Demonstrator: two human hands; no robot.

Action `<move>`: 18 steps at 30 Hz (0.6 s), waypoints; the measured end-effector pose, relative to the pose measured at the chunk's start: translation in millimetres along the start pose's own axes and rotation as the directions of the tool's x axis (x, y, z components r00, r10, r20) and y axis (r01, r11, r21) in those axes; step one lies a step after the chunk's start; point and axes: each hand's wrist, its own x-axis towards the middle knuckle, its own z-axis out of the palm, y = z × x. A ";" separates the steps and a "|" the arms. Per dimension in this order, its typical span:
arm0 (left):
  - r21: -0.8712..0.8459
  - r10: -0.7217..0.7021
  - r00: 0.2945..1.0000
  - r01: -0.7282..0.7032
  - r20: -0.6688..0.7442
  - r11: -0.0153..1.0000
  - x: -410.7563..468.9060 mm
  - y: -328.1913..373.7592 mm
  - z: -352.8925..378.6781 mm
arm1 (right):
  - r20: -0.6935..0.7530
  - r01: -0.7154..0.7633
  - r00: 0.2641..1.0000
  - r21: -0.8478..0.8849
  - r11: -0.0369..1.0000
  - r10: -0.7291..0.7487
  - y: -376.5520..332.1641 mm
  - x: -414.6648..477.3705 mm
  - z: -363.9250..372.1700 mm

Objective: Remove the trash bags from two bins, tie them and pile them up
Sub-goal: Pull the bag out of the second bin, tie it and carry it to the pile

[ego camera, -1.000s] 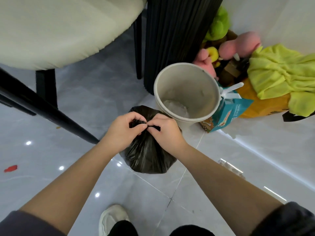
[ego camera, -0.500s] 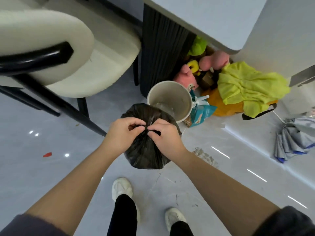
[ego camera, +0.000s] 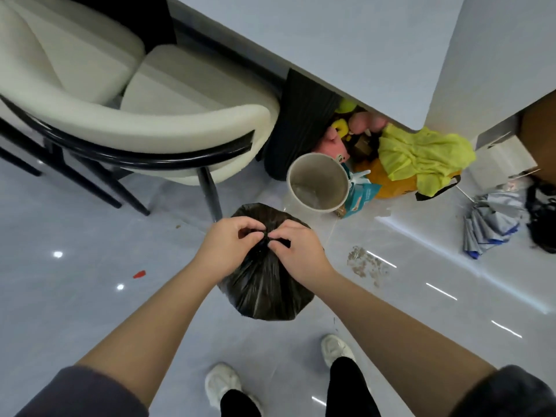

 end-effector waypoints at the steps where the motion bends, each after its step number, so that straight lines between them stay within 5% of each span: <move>1: 0.012 0.006 1.000 -0.006 0.010 1.000 -6.9 -5.6 -12.2 | -0.002 -0.011 1.000 0.007 1.000 0.011 -13.3 -2.9 7.9; 18: 0.069 -0.021 1.000 0.019 0.021 0.997 12.2 -103.7 -210.8 | 0.026 -0.132 0.991 0.193 0.972 0.129 -171.1 85.8 139.6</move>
